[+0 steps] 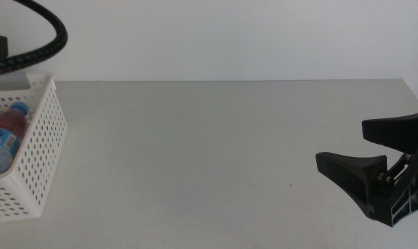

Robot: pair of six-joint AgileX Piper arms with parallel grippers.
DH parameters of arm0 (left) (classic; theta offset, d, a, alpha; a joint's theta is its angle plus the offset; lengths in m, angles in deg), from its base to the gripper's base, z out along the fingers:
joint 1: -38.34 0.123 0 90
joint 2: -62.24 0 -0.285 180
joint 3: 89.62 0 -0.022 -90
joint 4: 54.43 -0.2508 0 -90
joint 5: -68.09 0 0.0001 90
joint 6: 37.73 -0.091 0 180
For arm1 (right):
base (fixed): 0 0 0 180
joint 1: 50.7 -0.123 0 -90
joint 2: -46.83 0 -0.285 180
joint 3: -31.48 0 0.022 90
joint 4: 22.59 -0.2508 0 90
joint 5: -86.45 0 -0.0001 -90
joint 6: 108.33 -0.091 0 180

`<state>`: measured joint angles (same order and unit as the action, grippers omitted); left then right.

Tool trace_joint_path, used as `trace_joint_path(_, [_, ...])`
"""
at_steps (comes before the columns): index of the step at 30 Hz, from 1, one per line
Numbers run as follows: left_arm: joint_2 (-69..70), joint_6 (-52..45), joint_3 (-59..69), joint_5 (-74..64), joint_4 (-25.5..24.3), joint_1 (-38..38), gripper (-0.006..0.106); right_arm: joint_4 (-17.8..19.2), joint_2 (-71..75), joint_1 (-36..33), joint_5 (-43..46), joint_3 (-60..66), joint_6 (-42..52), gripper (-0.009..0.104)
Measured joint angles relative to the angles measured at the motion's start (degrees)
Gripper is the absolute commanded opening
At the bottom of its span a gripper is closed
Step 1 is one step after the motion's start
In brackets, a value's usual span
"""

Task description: Use arms to grab the bottles and put them into the dustbin to the left of the table.

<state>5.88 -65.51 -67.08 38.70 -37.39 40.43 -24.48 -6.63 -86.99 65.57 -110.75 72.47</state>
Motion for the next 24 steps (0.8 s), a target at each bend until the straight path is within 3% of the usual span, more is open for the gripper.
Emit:
trace_joint_path(7, [0.0, 4.8, 1.6, 3.3, -0.8, -1.7, 0.072, 0.0, 0.0, 0.0, 0.0, 0.0, 0.0, 0.075])
trace_joint_path(15, [0.0, 8.8, 1.6, 6.4, 5.3, -1.7, 0.062, 0.0, 0.0, 0.0, 0.0, 0.0, 0.0, 0.075])
trace_joint_path(24, [-0.7, 9.0, 1.6, 6.8, 6.5, -1.7, 0.051, 0.0, 0.0, 0.0, 0.0, 0.0, 0.0, 0.075])
